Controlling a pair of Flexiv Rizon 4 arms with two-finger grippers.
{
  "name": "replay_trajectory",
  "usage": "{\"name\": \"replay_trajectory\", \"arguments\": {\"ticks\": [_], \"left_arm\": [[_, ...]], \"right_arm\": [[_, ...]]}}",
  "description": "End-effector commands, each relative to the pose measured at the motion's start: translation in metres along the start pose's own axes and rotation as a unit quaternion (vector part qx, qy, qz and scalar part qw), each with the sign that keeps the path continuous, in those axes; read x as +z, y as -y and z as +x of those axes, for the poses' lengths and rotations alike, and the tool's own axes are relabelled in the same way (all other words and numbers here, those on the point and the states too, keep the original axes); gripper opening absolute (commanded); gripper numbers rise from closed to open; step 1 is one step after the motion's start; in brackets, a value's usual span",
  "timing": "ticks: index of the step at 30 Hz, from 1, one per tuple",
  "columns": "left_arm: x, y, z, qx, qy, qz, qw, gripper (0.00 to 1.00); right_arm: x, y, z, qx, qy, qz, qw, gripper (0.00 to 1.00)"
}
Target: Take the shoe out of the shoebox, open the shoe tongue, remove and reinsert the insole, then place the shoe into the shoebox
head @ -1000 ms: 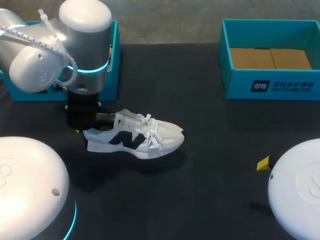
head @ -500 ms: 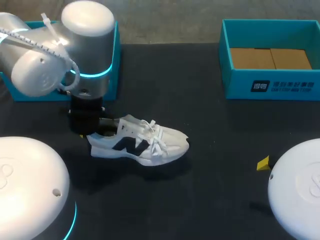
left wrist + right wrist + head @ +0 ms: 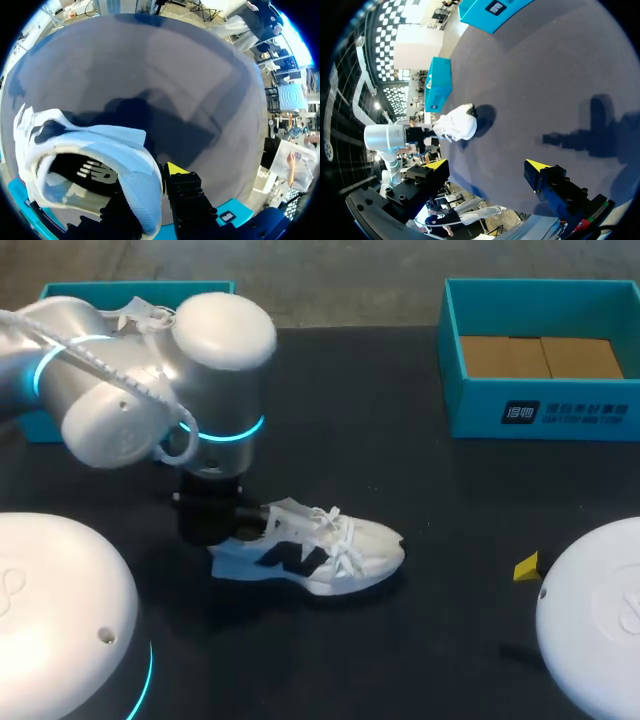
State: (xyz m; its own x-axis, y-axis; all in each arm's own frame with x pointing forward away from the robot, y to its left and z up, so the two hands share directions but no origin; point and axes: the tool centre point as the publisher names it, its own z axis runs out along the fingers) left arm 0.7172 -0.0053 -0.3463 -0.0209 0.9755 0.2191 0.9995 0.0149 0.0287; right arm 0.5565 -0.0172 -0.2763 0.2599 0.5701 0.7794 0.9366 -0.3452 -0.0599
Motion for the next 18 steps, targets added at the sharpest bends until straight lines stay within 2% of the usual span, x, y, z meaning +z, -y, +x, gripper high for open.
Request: {"name": "replay_trajectory", "arguments": {"ticks": [1, 12, 18], "left_arm": [[0.007, -0.011, -0.018, -0.003, -0.006, 0.011, 1.000, 0.00], [0.019, -0.025, -0.042, -0.002, -0.001, 0.010, 1.000, 0.00], [0.025, -0.025, -0.051, -0.002, -0.003, 0.005, 1.000, 0.00]], "right_arm": [[0.000, 0.002, 0.001, 0.000, 0.002, -0.002, 1.000, 1.00], [0.000, 0.002, 0.001, 0.000, 0.002, -0.002, 1.000, 1.00], [0.000, 0.002, 0.001, 0.000, 0.002, -0.002, 1.000, 1.00]]}}
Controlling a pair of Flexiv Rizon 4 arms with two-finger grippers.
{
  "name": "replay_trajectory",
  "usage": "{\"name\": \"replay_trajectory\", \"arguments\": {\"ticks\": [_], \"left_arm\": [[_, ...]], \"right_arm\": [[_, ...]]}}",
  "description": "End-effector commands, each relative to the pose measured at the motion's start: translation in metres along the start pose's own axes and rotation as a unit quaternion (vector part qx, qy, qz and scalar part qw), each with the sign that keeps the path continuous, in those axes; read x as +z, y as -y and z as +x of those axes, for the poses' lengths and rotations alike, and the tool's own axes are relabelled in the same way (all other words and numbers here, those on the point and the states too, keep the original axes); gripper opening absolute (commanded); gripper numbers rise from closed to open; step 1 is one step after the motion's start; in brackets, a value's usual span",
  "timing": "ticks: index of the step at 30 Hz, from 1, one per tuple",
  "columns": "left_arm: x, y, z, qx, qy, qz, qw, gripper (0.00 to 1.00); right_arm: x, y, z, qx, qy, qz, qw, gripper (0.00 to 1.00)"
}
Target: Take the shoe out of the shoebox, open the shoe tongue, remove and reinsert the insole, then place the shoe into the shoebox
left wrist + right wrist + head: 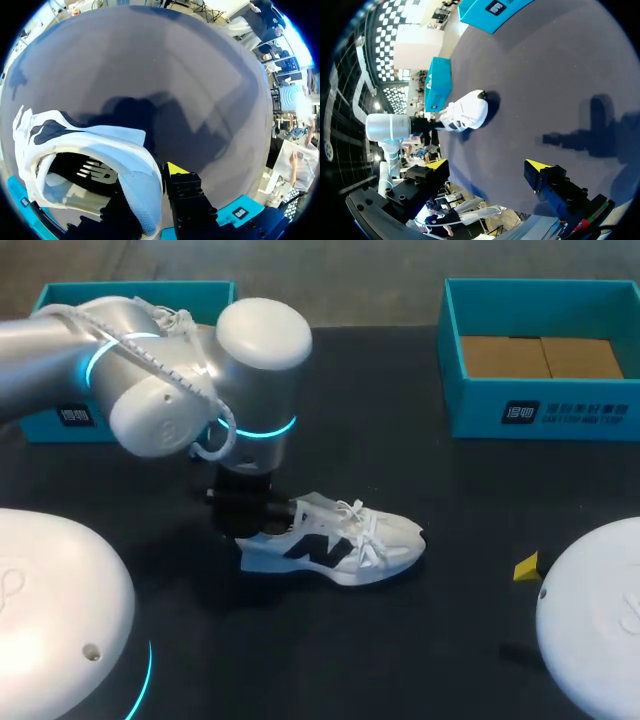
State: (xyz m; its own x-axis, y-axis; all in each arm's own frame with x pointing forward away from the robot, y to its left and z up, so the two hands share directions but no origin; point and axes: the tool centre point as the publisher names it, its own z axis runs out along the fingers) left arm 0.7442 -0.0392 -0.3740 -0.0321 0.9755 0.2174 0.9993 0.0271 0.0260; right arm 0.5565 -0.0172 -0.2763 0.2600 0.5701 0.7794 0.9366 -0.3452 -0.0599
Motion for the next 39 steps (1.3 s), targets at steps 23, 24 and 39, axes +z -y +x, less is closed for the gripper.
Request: {"name": "replay_trajectory", "arguments": {"ticks": [23, 24, 39], "left_arm": [[0.017, -0.005, -0.025, 0.019, 0.012, -0.001, 1.000, 0.00], [0.018, -0.005, -0.025, 0.020, 0.015, 0.000, 1.000, 0.00], [0.006, -0.004, -0.015, 0.040, 0.051, -0.019, 0.998, 1.00]], "right_arm": [[0.000, 0.002, 0.001, 0.000, 0.002, -0.002, 1.000, 1.00], [0.000, 0.002, 0.001, 0.000, 0.002, -0.002, 1.000, 1.00], [0.000, 0.002, 0.001, 0.000, 0.002, -0.002, 1.000, 1.00]]}}
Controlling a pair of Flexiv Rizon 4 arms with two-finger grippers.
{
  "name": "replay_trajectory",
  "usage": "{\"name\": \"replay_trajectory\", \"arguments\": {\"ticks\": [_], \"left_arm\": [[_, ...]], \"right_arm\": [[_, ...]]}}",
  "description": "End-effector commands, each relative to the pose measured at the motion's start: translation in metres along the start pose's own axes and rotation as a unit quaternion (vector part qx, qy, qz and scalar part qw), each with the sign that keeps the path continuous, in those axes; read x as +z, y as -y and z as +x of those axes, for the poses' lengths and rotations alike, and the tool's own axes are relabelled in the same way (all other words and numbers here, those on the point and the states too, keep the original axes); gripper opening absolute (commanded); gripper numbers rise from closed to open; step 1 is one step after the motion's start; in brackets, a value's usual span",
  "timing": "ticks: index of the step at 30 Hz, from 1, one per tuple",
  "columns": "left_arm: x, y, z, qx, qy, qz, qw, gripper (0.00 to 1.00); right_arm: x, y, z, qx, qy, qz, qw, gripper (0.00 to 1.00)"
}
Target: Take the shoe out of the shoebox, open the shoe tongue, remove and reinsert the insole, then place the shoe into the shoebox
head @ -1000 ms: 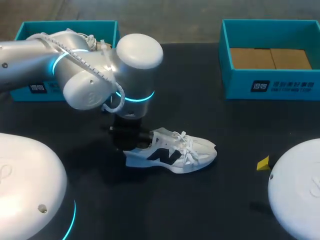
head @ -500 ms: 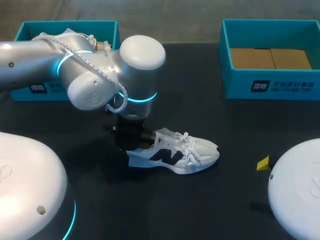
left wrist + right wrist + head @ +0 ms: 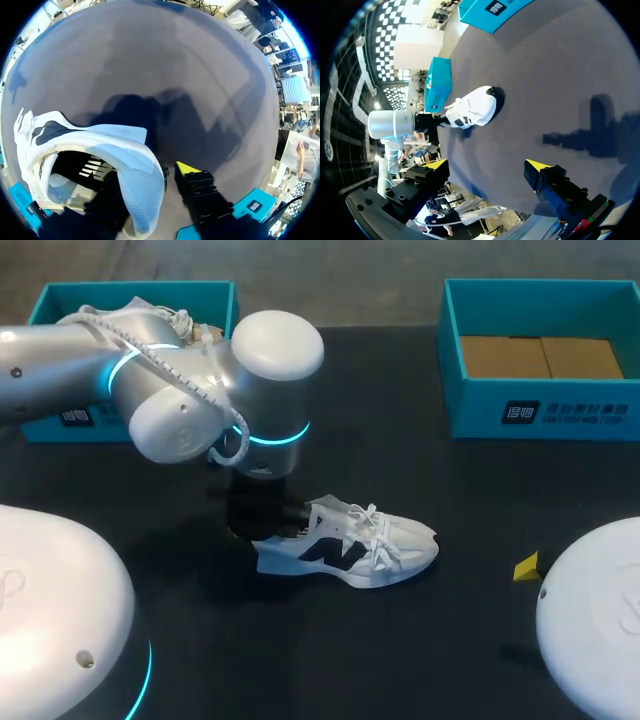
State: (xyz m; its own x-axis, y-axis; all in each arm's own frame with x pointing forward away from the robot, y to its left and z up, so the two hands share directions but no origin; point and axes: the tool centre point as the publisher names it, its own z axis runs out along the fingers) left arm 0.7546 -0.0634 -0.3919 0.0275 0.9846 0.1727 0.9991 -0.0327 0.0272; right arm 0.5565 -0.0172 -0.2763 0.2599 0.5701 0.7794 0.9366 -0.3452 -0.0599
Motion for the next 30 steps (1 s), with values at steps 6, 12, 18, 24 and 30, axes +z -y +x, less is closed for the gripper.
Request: {"name": "replay_trajectory", "arguments": {"ticks": [6, 12, 18, 24, 30], "left_arm": [[-0.034, 0.012, 0.015, 0.031, 0.067, -0.023, 0.997, 1.00], [-0.066, 0.010, 0.022, 0.010, 0.114, -0.005, 0.993, 1.00], [-0.090, 0.012, 0.034, -0.075, 0.174, 0.045, 0.981, 1.00], [-0.106, 0.018, 0.052, -0.149, 0.252, 0.121, 0.949, 1.00], [-0.109, 0.020, 0.063, -0.195, 0.295, 0.171, 0.919, 1.00]], "right_arm": [[0.000, 0.002, 0.001, 0.000, 0.002, -0.002, 1.000, 1.00], [0.000, 0.002, 0.001, 0.000, 0.002, -0.002, 1.000, 1.00], [0.000, 0.002, 0.001, 0.000, 0.002, -0.002, 1.000, 1.00], [0.000, 0.002, 0.001, 0.000, 0.002, -0.002, 1.000, 1.00], [0.000, 0.002, 0.001, 0.000, 0.002, -0.002, 1.000, 1.00]]}}
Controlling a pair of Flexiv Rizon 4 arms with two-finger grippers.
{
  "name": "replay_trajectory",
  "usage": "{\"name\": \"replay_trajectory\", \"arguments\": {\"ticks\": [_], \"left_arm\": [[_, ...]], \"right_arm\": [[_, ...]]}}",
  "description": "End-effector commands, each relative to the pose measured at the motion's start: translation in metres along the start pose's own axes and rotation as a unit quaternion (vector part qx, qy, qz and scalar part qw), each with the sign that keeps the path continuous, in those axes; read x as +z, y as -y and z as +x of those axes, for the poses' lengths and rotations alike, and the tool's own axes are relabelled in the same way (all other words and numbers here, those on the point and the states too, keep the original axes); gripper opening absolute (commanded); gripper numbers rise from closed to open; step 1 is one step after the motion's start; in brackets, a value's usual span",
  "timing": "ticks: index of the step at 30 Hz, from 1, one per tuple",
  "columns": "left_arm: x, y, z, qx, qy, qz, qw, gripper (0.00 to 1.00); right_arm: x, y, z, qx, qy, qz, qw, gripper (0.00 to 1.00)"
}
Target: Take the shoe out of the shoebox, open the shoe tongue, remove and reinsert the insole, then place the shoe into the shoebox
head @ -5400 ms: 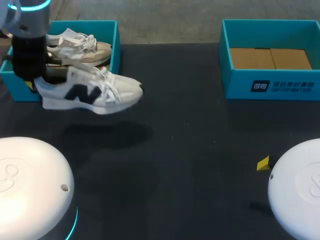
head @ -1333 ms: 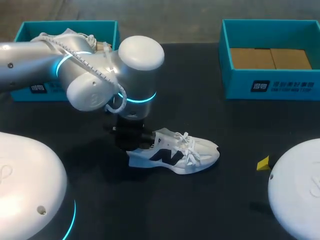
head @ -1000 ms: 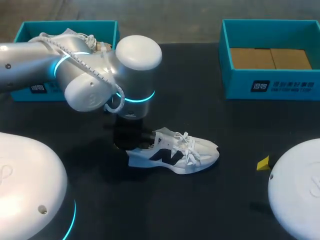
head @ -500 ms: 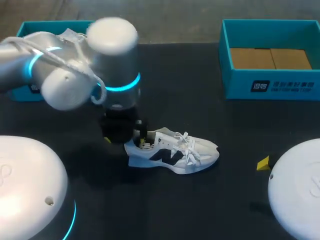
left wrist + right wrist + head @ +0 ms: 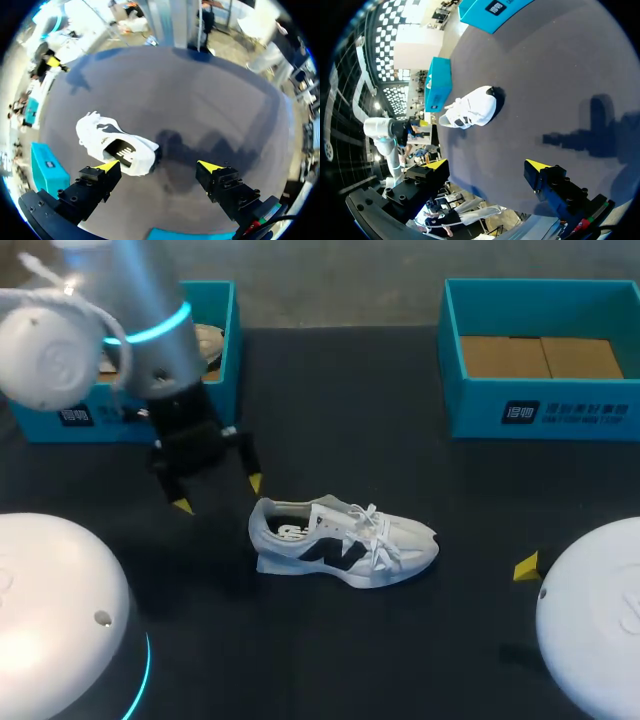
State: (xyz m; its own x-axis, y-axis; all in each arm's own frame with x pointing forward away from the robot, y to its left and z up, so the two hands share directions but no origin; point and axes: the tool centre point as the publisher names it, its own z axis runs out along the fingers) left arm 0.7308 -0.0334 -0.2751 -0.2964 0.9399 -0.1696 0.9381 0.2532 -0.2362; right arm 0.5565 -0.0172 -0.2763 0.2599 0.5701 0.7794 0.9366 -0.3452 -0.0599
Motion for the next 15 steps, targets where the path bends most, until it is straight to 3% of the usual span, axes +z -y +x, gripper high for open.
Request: {"name": "replay_trajectory", "arguments": {"ticks": [1, 3, 4, 15], "left_arm": [[-0.0039, -0.0052, 0.0134, -0.056, 0.121, 0.065, 0.989, 1.00], [-0.0040, -0.0043, 0.0167, -0.077, 0.130, 0.093, 0.984, 1.00], [-0.0044, -0.0030, 0.0172, -0.094, 0.100, 0.092, 0.986, 1.00], [-0.0044, -0.0030, 0.0172, -0.094, 0.100, 0.092, 0.986, 1.00]], "right_arm": [[-0.0002, 0.0019, 0.0010, 0.000, 0.002, -0.002, 1.000, 1.00], [-0.0002, 0.0019, 0.0010, 0.000, 0.002, -0.002, 1.000, 1.00], [-0.0002, 0.0019, 0.0010, 0.000, 0.002, -0.002, 1.000, 1.00], [-0.0002, 0.0019, 0.0010, 0.000, 0.002, -0.002, 1.000, 1.00]]}}
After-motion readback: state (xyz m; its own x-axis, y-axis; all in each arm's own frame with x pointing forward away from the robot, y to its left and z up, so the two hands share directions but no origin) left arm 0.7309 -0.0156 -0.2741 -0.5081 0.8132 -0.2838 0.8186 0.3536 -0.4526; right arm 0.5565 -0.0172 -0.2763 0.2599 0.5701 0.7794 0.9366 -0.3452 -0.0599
